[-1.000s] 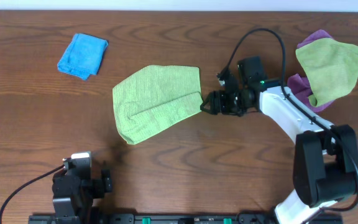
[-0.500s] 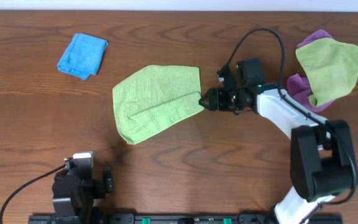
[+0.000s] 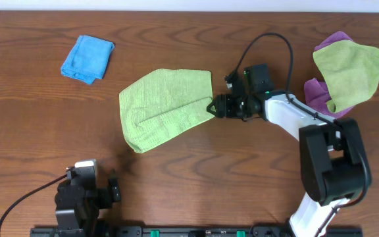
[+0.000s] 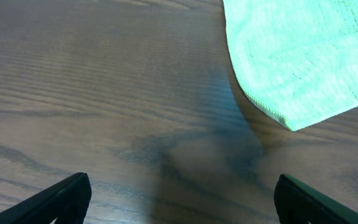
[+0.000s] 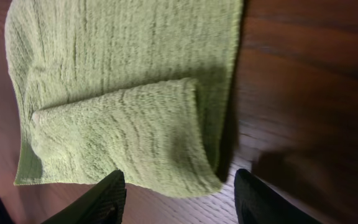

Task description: Fold the cloth

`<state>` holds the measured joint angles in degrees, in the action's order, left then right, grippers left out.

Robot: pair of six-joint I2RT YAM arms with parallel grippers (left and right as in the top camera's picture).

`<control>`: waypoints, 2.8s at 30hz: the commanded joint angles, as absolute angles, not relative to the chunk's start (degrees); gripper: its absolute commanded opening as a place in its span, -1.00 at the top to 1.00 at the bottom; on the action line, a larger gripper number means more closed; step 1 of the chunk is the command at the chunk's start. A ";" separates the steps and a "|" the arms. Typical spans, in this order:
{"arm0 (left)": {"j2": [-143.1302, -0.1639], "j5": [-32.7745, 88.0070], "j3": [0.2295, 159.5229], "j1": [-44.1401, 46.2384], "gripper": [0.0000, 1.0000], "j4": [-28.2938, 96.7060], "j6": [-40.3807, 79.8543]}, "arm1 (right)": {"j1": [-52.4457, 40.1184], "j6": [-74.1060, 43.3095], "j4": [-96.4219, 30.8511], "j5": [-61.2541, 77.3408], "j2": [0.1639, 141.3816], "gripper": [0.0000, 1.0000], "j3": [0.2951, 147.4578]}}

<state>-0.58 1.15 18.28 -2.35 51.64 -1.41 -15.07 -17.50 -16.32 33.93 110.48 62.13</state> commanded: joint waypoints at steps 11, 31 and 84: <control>-0.21 1.63 17.93 -2.04 -0.90 51.57 0.47 | -16.95 -18.68 -12.75 35.42 112.95 0.94 61.91; -18.33 26.33 20.34 -2.04 -0.91 31.16 35.53 | -16.91 -15.14 -25.21 39.00 101.47 0.97 62.39; -89.89 33.45 34.96 -1.83 -0.23 18.44 46.94 | -16.95 -15.16 -27.88 39.03 101.47 0.98 62.39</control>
<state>-86.78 34.54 35.31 -2.04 18.87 47.07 -16.49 -16.03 -28.01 38.79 101.97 62.13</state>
